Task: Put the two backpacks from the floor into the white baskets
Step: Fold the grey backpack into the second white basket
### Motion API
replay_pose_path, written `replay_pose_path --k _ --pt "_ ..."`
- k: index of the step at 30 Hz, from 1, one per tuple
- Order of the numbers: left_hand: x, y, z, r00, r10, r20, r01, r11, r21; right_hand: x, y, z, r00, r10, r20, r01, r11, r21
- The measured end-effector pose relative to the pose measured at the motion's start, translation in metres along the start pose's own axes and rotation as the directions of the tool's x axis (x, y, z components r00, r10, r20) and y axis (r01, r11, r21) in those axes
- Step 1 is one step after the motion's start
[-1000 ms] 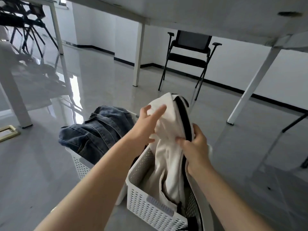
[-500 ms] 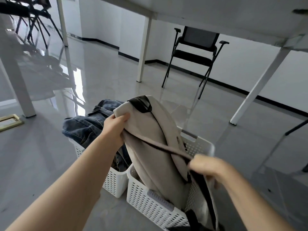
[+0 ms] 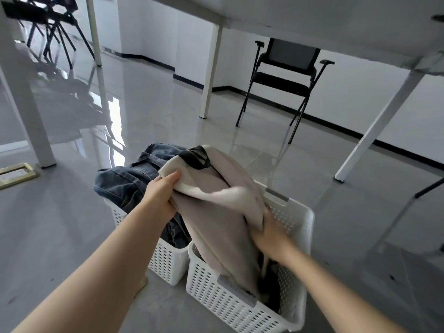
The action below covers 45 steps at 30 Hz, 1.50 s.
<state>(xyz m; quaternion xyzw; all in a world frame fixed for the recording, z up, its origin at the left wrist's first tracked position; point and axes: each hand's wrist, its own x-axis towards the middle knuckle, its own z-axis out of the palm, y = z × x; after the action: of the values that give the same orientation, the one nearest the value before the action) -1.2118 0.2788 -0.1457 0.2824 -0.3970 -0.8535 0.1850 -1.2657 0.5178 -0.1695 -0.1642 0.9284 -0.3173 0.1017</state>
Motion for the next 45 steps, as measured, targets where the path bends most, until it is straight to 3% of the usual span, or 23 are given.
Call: replay_pose_path --k 1,2,3,4,6,8,11,13,14,18,22,25,27,29,30,32,33,34,37,40,42,44,45 --pt "-0.001 0.0 -0.001 1.0 0.013 0.018 -0.013 1.0 0.0 -0.002 0.016 0.006 0.935 0.192 0.299 -0.111 0.957 -0.268" --pt "-0.002 0.0 -0.001 0.999 0.026 0.036 -0.026 1.0 0.005 -0.004 0.028 0.009 0.79 0.39 0.472 -0.123 0.857 -0.501" --pt "-0.004 0.0 0.0 0.998 0.036 0.053 -0.036 0.999 0.005 -0.004 0.029 0.006 0.674 0.516 0.529 -0.084 0.765 -0.639" --pt "-0.006 0.0 0.003 0.997 0.038 0.069 -0.039 0.999 0.007 -0.003 0.027 0.001 0.629 0.544 0.556 -0.073 0.752 -0.655" --pt "-0.012 0.002 0.007 0.993 0.03 0.115 -0.031 1.0 0.003 0.001 0.01 -0.016 0.672 0.418 0.611 -0.08 0.861 -0.502" --pt "-0.02 0.004 0.015 0.982 0.022 0.19 -0.028 0.999 0.028 0.005 -0.012 -0.036 0.776 0.178 0.606 -0.09 0.981 -0.174" --pt "-0.036 0.004 0.033 0.955 0.035 0.293 -0.071 0.991 0.113 0.014 -0.058 -0.064 0.964 -0.096 0.249 0.022 0.958 0.285" --pt "-0.047 0.003 0.048 0.938 0.075 0.338 -0.134 0.979 0.156 0.023 -0.086 -0.081 0.995 -0.093 -0.046 0.103 0.906 0.41" --pt "-0.053 0.003 0.056 0.927 0.125 0.355 -0.206 0.958 0.201 0.028 -0.098 -0.087 0.994 -0.052 -0.091 0.089 0.884 0.46" --pt "-0.078 0.0 0.083 0.78 0.362 0.511 -0.599 0.667 0.442 0.027 -0.136 -0.107 0.982 0.153 0.111 -0.189 0.814 0.549" --pt "-0.11 -0.007 0.099 0.603 0.348 0.718 -0.765 0.507 0.397 0.016 -0.129 -0.134 0.96 0.217 -0.174 -0.064 0.781 0.621" --pt "-0.125 0.001 0.108 0.617 0.27 0.739 -0.67 0.672 0.314 0.005 -0.12 -0.161 0.91 0.142 -0.389 0.211 0.648 0.732" --pt "-0.114 -0.001 0.118 0.786 0.304 0.539 -0.53 0.78 0.333 -0.004 -0.113 -0.172 0.906 0.112 -0.408 0.307 0.488 0.817" --pt "-0.092 -0.007 0.125 0.954 0.121 0.273 -0.24 0.854 0.462 -0.007 -0.109 -0.178 0.921 0.093 -0.378 0.32 0.371 0.871" --pt "-0.083 -0.009 0.124 0.967 -0.083 0.241 -0.05 0.866 0.498 -0.008 -0.108 -0.178 0.931 0.086 -0.356 0.311 0.329 0.892" --pt "-0.071 -0.01 0.129 0.839 -0.448 0.307 0.267 0.833 0.485 -0.008 -0.106 -0.175 0.949 0.073 -0.305 0.273 0.286 0.918" --pt "-0.067 -0.009 0.133 0.781 -0.528 0.334 0.333 0.804 0.492 -0.009 -0.105 -0.172 0.959 0.067 -0.277 0.247 0.291 0.924" --pt "-0.065 -0.006 0.137 0.752 -0.543 0.374 0.323 0.798 0.51 -0.009 -0.104 -0.167 0.966 0.056 -0.251 0.223 0.304 0.926" --pt "-0.071 0.002 0.143 0.804 -0.281 0.525 0.086 0.927 0.366 -0.014 -0.101 -0.153 0.988 -0.003 -0.156 0.15 0.299 0.942" --pt "-0.079 0.003 0.167 0.883 -0.227 0.411 0.031 0.902 0.432 -0.018 -0.1 -0.146 0.996 -0.053 -0.065 0.075 0.227 0.971" --pt "-0.073 0.0 0.161 0.928 -0.16 0.337 -0.067 0.817 0.573 -0.018 -0.095 -0.142 0.997 -0.035 -0.072 0.078 0.224 0.971" --pt "-0.062 0.009 0.157 0.932 0.162 0.325 -0.363 0.447 0.818 -0.015 -0.086 -0.142 0.981 0.061 -0.186 0.164 0.268 0.949" --pt "-0.06 0.018 0.157 0.849 0.348 0.398 -0.481 0.196 0.855 -0.015 -0.081 -0.143 0.954 0.134 -0.267 0.22 0.288 0.932"
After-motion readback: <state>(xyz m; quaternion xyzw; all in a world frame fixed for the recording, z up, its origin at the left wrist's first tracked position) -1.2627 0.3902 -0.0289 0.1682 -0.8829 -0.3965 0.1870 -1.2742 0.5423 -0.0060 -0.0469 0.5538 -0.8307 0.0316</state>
